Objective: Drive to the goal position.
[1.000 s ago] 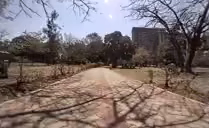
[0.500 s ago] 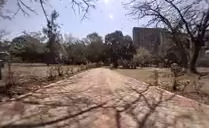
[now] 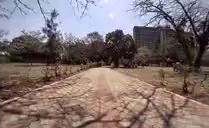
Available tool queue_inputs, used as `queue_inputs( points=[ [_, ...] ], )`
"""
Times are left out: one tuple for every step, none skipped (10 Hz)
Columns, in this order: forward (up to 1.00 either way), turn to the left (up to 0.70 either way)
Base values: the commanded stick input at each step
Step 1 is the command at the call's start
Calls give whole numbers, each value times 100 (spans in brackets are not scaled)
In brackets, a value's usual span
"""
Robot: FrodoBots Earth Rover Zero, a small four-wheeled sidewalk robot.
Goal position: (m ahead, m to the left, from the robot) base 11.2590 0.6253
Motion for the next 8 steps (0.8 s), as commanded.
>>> queue_inputs(
  points=[
    [70, 0],
    [70, 0],
    [70, 0],
    [70, 0],
    [70, 0],
    [70, 0],
    [70, 0],
    [70, 0]
  ],
)
